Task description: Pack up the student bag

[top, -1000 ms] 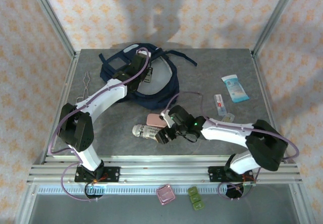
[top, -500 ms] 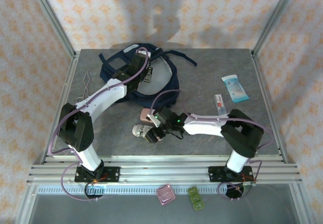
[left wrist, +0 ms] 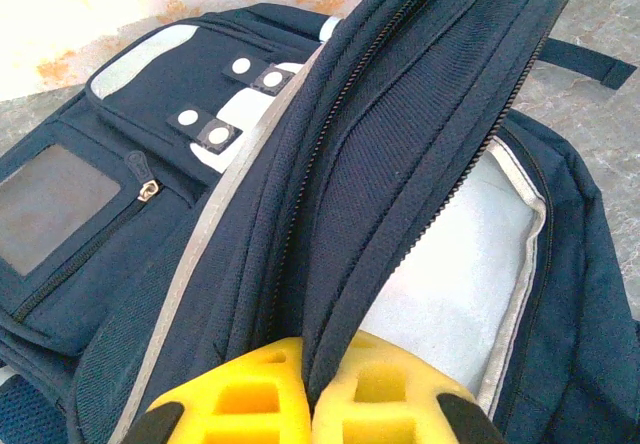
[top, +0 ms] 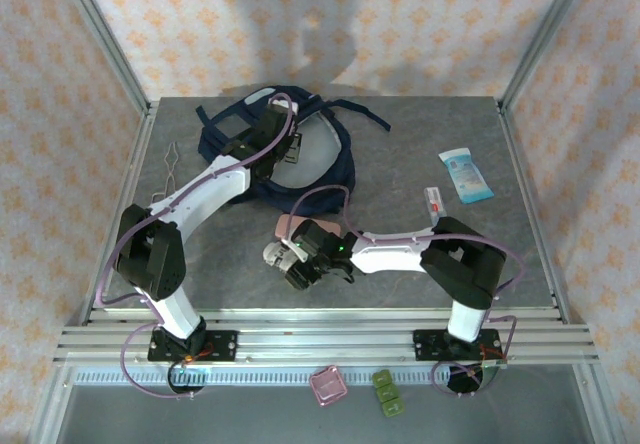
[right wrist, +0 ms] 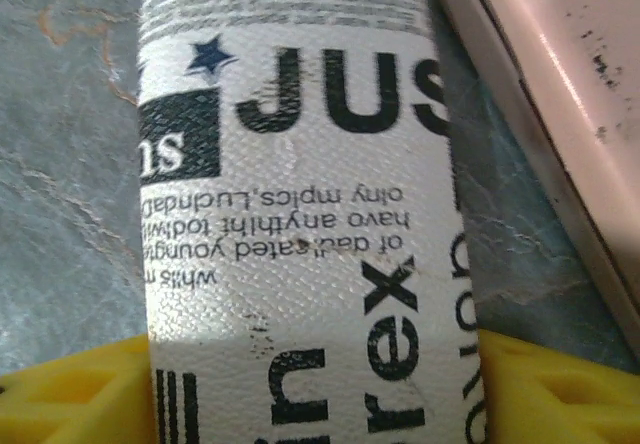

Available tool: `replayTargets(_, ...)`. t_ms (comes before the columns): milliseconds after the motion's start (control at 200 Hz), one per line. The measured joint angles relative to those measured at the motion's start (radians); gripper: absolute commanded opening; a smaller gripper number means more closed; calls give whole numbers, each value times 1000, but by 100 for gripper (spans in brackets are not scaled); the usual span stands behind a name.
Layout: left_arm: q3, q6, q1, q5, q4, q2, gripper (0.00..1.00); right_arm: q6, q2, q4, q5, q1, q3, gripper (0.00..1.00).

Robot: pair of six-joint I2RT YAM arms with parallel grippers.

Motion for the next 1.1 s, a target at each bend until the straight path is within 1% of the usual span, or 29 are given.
replayTargets(90, 0, -2, 1, 1, 0, 0, 0, 15, -11, 5, 9, 0, -10, 44)
replayTargets(140, 0, -3, 4, 6, 0, 0, 0, 16, -27, -1, 13, 1, -24, 40)
replayTargets(260, 0, -6, 7, 12, 2, 0, 0, 21, -88, -50, 20, 2, -53, 38)
replayTargets(435, 0, -19, 13, 16, 4, 0, 0, 26, -212, -85, 33, 2, -61, 38)
replayTargets(491, 0, -21, 13, 19, 7, 0, 0, 31, -267, -119, 36, -3, -65, 38)
replayTargets(556, 0, -21, 13, 20, 10, 0, 0, 37, -351, -141, 30, -35, -64, 38)
replayTargets(596, 0, -23, 13, 23, 11, 0, 0, 39, -400, -141, 30, -71, -61, 38)
replayTargets(691, 0, -32, 14, 27, 12, 0, 0, 39, -439, -141, 32, -163, -31, 38)
replayTargets(786, 0, -44, 19, 39, 18, 0, 0, 37, -395, -133, 30, -255, 17, 38)
replayTargets(891, 0, -55, 20, 44, 21, -4, 0, 21, -267, -119, 30, -332, 107, 39)
replayTargets(991, 0, -66, 20, 45, 23, -13, 0, 0, -114, -107, 14, -370, 220, 39)
replayTargets(1101, 0, -74, 28, 48, 23, -29, 0, -30, 47, -105, -13, -386, 362, 40)
